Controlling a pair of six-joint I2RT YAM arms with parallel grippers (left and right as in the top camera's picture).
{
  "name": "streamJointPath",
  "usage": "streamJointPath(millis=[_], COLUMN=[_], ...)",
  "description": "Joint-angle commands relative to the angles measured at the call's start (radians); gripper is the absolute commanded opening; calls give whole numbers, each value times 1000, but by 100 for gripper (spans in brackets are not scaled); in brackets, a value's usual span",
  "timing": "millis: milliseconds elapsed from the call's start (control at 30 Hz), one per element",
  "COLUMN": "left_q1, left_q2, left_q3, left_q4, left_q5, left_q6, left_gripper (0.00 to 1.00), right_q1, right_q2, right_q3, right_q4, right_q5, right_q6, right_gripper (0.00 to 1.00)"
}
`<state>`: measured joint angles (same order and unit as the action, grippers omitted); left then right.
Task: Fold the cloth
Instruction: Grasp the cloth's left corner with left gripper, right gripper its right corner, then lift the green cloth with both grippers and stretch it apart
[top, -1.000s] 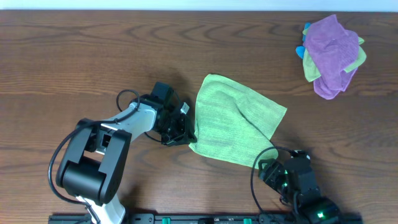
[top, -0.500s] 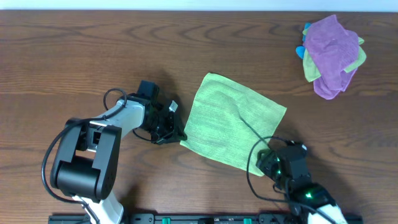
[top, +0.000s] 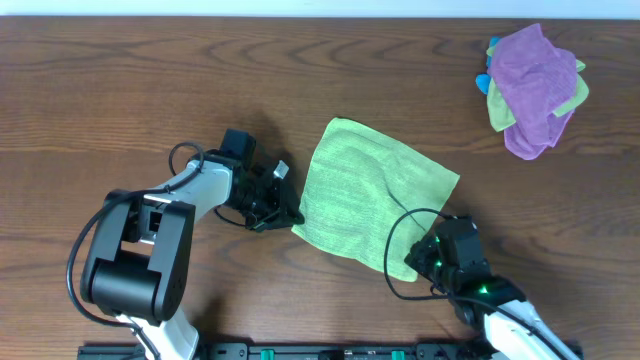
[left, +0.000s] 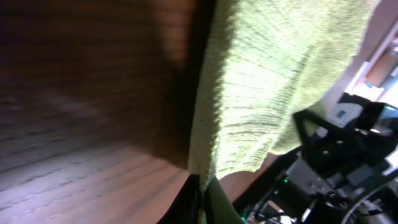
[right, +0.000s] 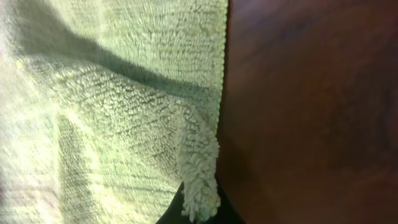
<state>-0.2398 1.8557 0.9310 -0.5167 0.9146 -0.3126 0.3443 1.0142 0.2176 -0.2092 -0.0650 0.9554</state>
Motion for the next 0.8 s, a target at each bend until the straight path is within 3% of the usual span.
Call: streamJointPath(millis=[0, 167, 300, 500, 767], left_q1=[11, 12, 19, 25, 30], left_q2=[-24, -110, -216, -315, -279], left_q3=[24, 41, 43, 43, 46], left_q4=[1, 13, 91, 279, 554], left_q5=[64, 74, 74, 16, -78], left_q6=[21, -12, -114, -306, -491], left_gripper=[6, 6, 6, 6, 5], right_q1=[3, 3, -2, -60, -131], right_q2=[-11, -14, -14, 27, 232], right_q3=[87, 236, 331, 435, 584], right_q4=[-35, -77, -76, -62, 15], right_q5=[-41, -47, -32, -15, -50], right_q6=[-85, -164, -188, -240, -315], right_gripper=[1, 1, 1, 1, 1])
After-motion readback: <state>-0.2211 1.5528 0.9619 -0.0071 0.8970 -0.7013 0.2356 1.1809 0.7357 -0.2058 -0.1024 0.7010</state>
